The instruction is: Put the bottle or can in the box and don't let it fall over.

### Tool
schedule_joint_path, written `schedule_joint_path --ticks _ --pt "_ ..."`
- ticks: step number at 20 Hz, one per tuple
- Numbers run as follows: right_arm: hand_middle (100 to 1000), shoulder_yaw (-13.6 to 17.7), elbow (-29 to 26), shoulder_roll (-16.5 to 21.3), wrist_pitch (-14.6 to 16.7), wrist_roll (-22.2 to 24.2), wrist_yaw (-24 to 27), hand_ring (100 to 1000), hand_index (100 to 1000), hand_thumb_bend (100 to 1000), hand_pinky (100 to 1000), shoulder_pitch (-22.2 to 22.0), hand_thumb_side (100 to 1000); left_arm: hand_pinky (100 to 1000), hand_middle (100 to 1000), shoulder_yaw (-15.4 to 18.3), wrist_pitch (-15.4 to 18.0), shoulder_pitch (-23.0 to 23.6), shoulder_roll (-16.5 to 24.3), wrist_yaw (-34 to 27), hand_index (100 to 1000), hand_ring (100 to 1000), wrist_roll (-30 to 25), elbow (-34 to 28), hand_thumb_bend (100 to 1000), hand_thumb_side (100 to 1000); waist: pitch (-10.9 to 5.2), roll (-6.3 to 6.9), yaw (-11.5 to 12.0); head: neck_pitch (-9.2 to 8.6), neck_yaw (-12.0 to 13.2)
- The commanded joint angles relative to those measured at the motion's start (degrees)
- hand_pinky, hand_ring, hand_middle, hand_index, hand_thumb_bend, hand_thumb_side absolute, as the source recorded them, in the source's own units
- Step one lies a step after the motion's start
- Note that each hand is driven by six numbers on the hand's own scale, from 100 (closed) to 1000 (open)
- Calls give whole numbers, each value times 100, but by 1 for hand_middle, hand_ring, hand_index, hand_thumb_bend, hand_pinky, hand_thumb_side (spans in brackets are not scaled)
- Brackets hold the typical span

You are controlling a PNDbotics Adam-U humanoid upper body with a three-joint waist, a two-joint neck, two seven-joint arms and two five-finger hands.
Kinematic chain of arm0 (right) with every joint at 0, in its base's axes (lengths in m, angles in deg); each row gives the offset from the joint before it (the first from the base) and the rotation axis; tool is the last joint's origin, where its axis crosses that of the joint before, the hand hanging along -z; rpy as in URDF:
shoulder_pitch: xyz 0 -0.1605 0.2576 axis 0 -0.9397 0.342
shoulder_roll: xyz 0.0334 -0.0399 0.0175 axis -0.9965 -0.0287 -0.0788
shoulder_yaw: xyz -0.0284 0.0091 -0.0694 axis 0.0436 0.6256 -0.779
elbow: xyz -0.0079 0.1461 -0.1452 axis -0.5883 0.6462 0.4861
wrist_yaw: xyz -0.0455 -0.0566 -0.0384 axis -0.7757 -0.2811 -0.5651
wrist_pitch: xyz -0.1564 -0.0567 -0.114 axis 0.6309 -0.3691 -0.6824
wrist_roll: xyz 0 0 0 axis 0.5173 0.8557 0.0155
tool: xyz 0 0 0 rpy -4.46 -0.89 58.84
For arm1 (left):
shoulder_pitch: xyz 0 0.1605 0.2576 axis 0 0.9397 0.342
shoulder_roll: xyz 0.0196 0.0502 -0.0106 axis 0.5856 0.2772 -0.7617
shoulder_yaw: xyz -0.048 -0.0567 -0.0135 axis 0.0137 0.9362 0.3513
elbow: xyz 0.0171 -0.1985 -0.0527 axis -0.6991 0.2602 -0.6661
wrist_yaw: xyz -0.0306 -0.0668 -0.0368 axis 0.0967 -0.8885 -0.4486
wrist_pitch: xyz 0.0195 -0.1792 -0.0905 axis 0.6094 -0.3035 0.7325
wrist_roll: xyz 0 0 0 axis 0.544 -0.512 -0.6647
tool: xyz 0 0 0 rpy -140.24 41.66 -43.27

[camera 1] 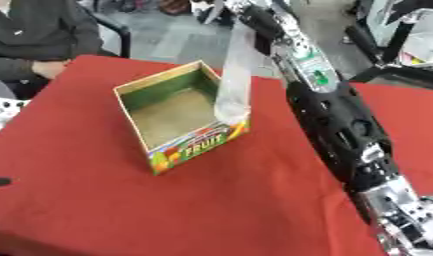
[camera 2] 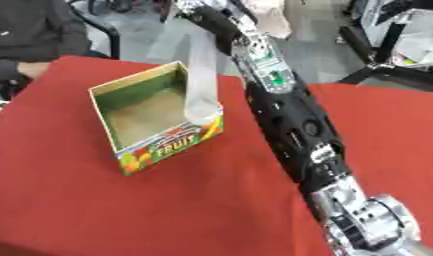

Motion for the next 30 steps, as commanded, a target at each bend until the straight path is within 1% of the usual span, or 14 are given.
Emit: schedule_joint_path --ticks 1,5,9,11,12,13,14,15,16,17,18,20,25,30 --pt "612 25 -141 111 110 66 271 783 410 100 649 204 470 683 1000 -78 -6 -219 124 -61 978 100 -120 -22 150 934 -32 -4 140 -159 -278" --pt "633 10 -182 252 35 289 573 811 416 100 656 13 470 683 1000 -139 -49 -409 79 -114 978 100 -213 7 153 937 42 -89 332 -283 -455" --pt "677 35 -200 278 -157 411 758 848 429 100 663 -262 470 683 1000 -148 -79 -483 51 -111 978 100 -248 23 150 942 114 -135 364 -366 -520" --pt "771 49 -154 248 -199 465 706 898 518 100 685 -344 448 683 1000 -147 -73 -490 45 -76 978 100 -261 32 134 924 142 -140 352 -386 -532" --pt "771 57 -130 239 -189 499 660 898 518 100 685 -370 470 683 1000 -145 -61 -489 44 -52 978 100 -268 39 130 919 151 -140 345 -390 -535" --pt "869 66 -110 239 -155 537 607 956 682 100 714 -387 470 683 1000 -144 -49 -484 44 -20 978 100 -276 50 119 916 159 -139 336 -385 -537" --pt "882 76 -93 243 -98 572 544 965 705 100 719 -396 470 682 1000 -144 -37 -479 43 10 978 100 -282 65 119 916 164 -137 327 -381 -538" --pt "1000 72 -90 258 -25 629 455 1000 878 100 776 -394 529 682 1000 -146 -30 -475 43 32 978 100 -285 79 112 920 166 -134 320 -378 -541" --pt "1000 64 -94 275 66 715 329 1000 919 100 797 -389 523 682 1000 -148 -25 -472 43 43 978 100 -283 90 114 923 166 -131 315 -377 -540" --pt "1000 53 -109 302 184 822 152 1000 1000 100 896 -373 552 682 1000 -147 -23 -470 44 48 978 100 -278 98 115 926 164 -128 311 -374 -546" --pt "1000 52 -119 328 332 932 -84 1000 1000 100 962 -359 567 682 1000 -147 -23 -468 45 49 978 100 -272 104 115 924 163 -126 308 -377 -552" --pt "1000 87 -119 371 655 1054 -595 1000 1000 100 1000 -340 575 682 1000 -143 -25 -466 49 49 978 100 -264 112 118 927 158 -126 302 -381 -557" --pt "1000 171 -62 465 1189 911 -1706 1000 1000 100 1000 -294 607 683 1000 -136 -32 -455 60 46 980 100 -264 129 133 938 131 -136 283 -378 -577" --pt "1000 217 208 523 1321 771 -2587 1000 1000 100 1000 -296 659 684 1000 -128 -44 -445 71 56 980 100 -261 147 134 942 112 -138 259 -381 -582"
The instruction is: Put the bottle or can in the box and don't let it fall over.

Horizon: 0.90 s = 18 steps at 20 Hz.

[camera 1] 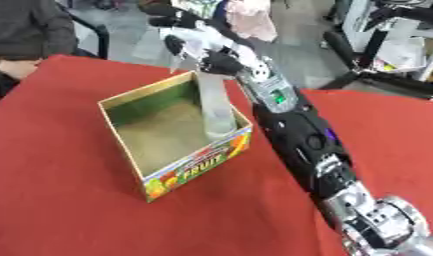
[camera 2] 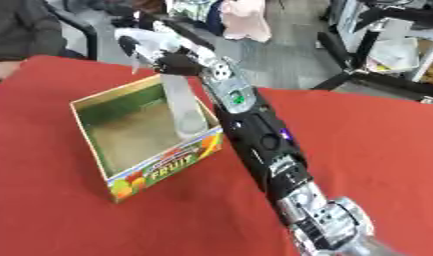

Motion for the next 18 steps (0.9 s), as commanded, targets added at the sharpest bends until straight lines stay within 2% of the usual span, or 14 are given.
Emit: schedule_joint_path --ticks 1,4,5,10,14,18 --pt "1000 95 172 192 76 -68 -551 1000 1000 100 1000 157 672 684 1000 7 -3 -41 98 32 980 100 3 -44 135 944 -135 40 -12 -82 -7" --pt "1000 178 529 236 112 -38 -1029 1000 1000 100 1000 114 715 684 1000 22 -7 -29 107 52 980 100 11 -24 136 949 -140 38 -35 -87 7" --pt "1000 206 645 248 130 -20 -1157 1000 1000 100 1000 102 764 684 1000 25 -8 -26 108 62 981 100 11 -16 137 952 -142 36 -43 -86 9" --pt "1000 392 1194 407 212 -12 -1582 1000 1000 100 1000 16 833 684 1000 49 -8 0 116 112 981 100 20 31 139 958 -159 35 -117 -107 43" --pt "1000 494 1422 536 210 -160 -1586 1000 1000 100 1000 -89 854 684 1000 69 5 48 135 159 981 100 25 60 139 968 -166 42 -231 -102 113" --pt "1000 568 1398 723 95 -222 -1216 1000 1000 100 1000 -184 845 684 1000 92 35 133 153 211 981 100 36 81 139 976 -176 74 -389 -64 208"
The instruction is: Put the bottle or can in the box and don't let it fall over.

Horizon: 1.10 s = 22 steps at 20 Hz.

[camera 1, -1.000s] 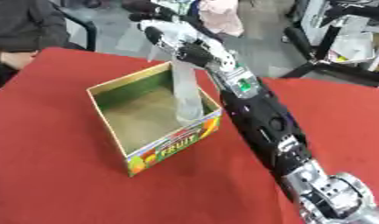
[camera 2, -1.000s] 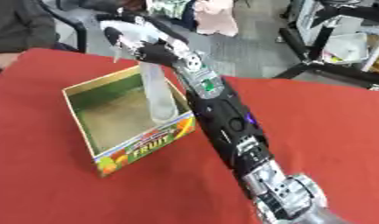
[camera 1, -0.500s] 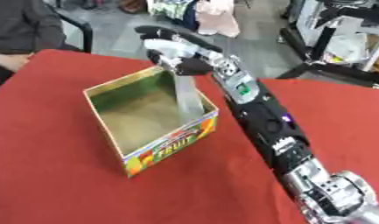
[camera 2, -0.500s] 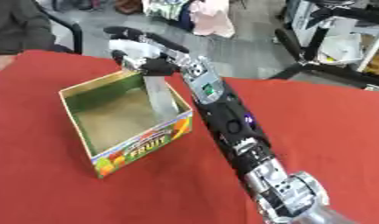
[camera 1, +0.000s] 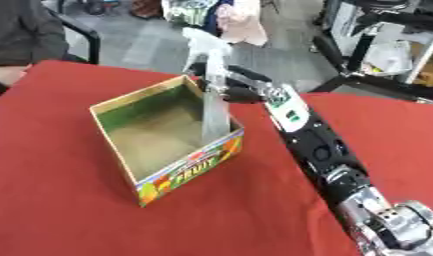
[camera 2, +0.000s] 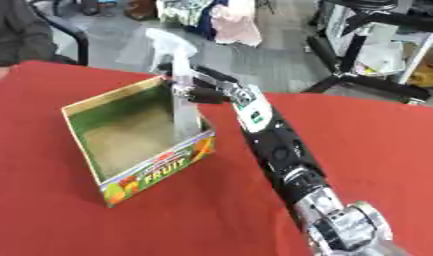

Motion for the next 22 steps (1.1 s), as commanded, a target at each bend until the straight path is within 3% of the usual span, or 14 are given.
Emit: schedule_joint_path --ticks 1,7,13,22 --pt "1000 81 -80 319 -96 -54 307 1000 1000 100 1000 52 845 684 1000 55 38 9 145 45 981 100 18 -55 140 979 -127 79 -66 -26 78" --pt "1000 -29 -366 556 45 94 288 1000 1000 100 1000 -34 834 685 1000 58 47 103 133 76 981 100 7 -97 142 978 -142 94 -240 0 152" --pt "1000 -60 -501 550 206 238 364 1000 1000 100 1000 -8 805 685 1000 68 31 115 136 50 981 100 16 -144 143 974 -153 87 -256 -5 161" --pt "1000 -435 -691 -105 210 760 643 1000 1000 100 1000 471 794 686 1000 -39 -25 42 72 45 982 100 -97 -113 148 984 -162 62 -5 -53 -87"
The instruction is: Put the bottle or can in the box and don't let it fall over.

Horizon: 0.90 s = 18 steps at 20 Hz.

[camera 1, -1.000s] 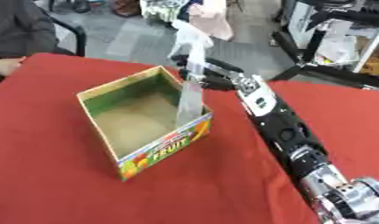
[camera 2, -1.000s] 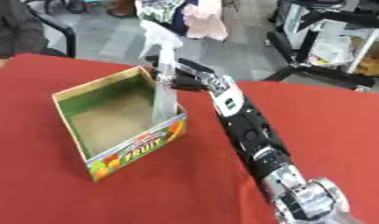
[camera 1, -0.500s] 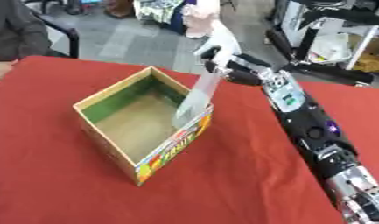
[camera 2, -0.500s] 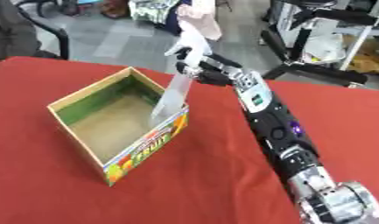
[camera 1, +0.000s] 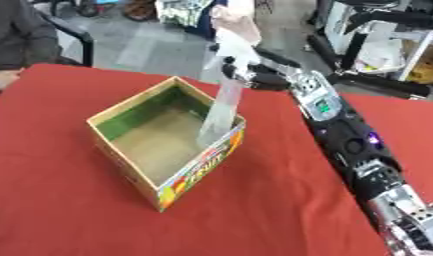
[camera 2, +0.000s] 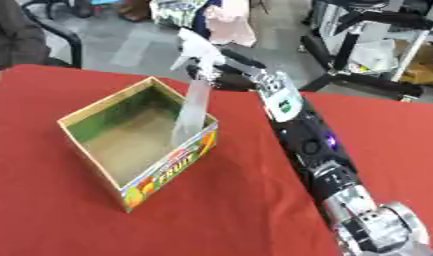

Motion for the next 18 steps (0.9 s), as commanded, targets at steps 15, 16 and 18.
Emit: schedule_joint_path --ticks 15,16,18 --pt "1000 207 -113 404 113 -70 184 1000 1000 100 1000 -283 765 687 1000 91 -37 1 176 -6 981 100 35 -90 147 975 -261 13 -322 -52 169" --pt "1000 214 -182 472 95 -81 313 1000 1000 100 1000 -340 751 687 1000 106 -30 29 187 -12 981 100 51 -105 147 972 -274 21 -371 -30 199" --pt "1000 230 -390 632 68 -106 635 1000 1000 100 993 -511 704 688 1000 148 -11 105 214 -37 981 100 93 -165 145 957 -307 37 -514 25 301"
